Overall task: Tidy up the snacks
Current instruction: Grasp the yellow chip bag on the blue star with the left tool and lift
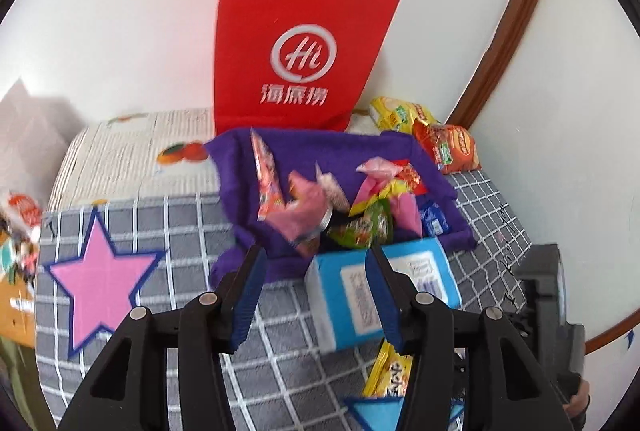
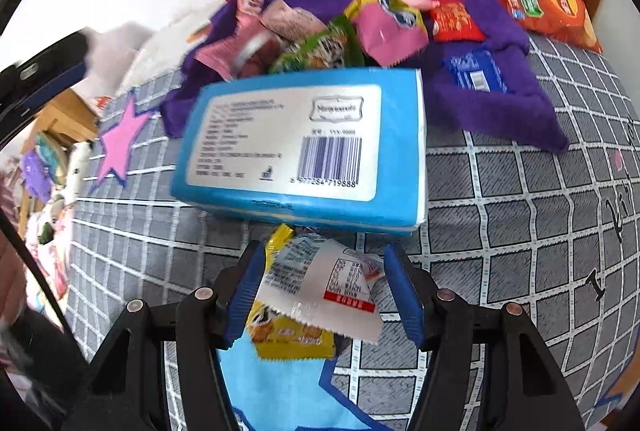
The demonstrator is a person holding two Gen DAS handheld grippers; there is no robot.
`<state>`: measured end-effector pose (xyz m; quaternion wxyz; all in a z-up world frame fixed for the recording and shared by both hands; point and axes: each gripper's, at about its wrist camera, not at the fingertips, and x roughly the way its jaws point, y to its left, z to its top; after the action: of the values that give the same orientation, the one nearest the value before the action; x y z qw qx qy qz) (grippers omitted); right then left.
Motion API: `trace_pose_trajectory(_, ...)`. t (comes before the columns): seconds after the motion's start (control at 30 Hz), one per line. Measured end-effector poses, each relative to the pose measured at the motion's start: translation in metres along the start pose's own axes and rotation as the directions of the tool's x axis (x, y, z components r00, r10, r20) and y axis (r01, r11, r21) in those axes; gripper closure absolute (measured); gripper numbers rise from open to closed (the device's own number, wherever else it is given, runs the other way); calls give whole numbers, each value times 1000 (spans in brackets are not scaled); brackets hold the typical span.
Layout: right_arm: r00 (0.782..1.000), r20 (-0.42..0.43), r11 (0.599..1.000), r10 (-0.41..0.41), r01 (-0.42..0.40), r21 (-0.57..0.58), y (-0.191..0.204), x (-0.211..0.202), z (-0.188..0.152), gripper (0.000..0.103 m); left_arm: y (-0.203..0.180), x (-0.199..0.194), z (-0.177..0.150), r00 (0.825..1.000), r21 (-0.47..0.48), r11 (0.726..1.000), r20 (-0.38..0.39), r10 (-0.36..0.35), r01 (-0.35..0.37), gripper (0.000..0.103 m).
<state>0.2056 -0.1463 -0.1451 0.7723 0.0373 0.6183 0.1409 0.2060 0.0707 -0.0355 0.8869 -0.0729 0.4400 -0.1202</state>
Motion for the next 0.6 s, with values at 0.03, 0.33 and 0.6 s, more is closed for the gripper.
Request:
trace_pose_trajectory(0.03,1000,-12,1000,-17,17,-6,2,4,1,41,3,-1,-6,1000,-2,1000,-6,-7,7,54)
trace_pose_trajectory(0.33,998,-2,996,-66,65,-56,6,0,-14,43,7,2,-37,998,-18,1000,-54,-10,9,54)
trace_pose_trajectory(0.6,995,14,993,-101,101,-64,-18,-12,-43,42,3,-1,-51,997,-33,999,-66,-27,25,54)
